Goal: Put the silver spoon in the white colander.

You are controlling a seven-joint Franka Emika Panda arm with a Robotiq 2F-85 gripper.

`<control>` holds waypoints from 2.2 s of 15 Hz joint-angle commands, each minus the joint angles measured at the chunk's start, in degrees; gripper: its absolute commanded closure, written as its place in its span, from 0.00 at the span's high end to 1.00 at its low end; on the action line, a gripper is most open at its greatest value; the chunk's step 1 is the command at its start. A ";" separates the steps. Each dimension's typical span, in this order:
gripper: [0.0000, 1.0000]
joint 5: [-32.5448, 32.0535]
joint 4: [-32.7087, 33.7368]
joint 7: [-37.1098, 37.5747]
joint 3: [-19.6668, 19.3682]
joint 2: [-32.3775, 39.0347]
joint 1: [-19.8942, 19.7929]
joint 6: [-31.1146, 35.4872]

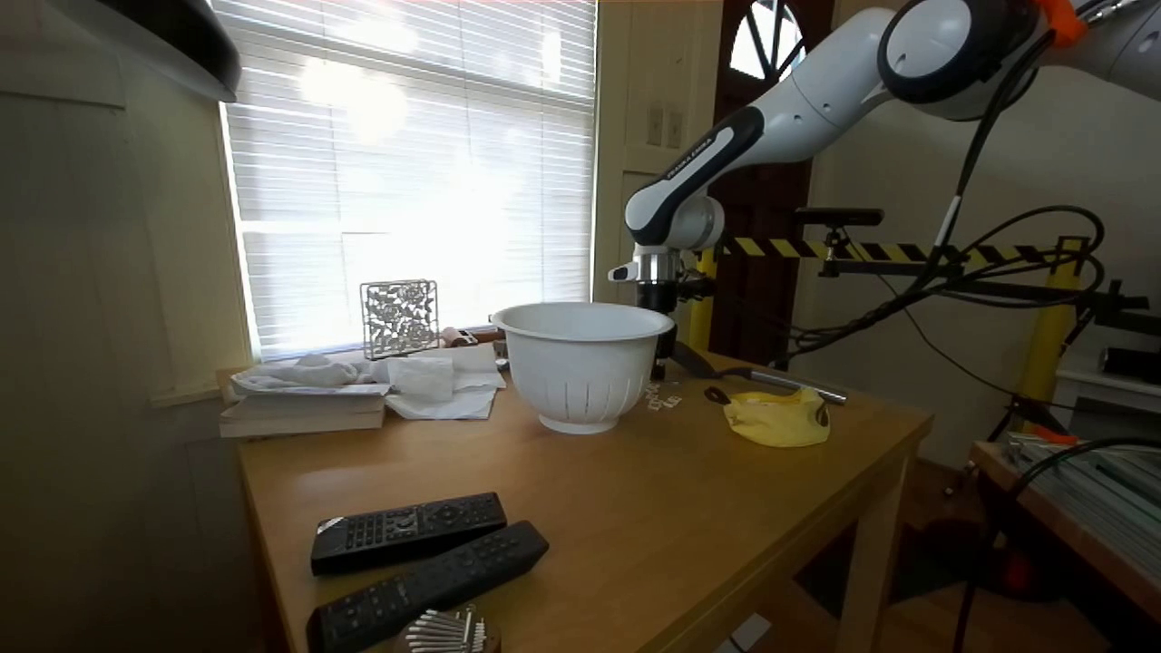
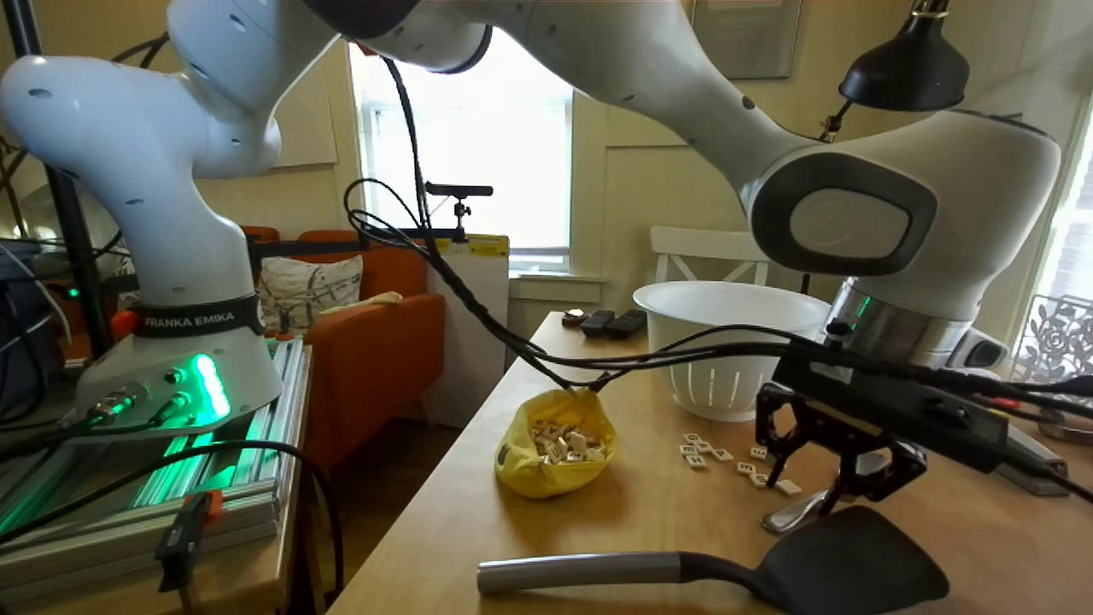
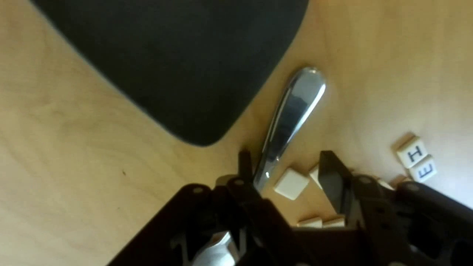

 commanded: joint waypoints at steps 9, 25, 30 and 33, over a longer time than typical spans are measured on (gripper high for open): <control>0.60 1.48 -3.21 11.52 -1.91 -1.39 1.81 14.30; 0.48 0.24 -16.66 39.79 -6.05 -11.59 6.77 17.78; 0.47 0.75 -18.71 40.16 -5.13 -11.17 6.78 19.63; 0.52 2.14 -18.98 38.85 -3.19 -10.73 5.47 20.54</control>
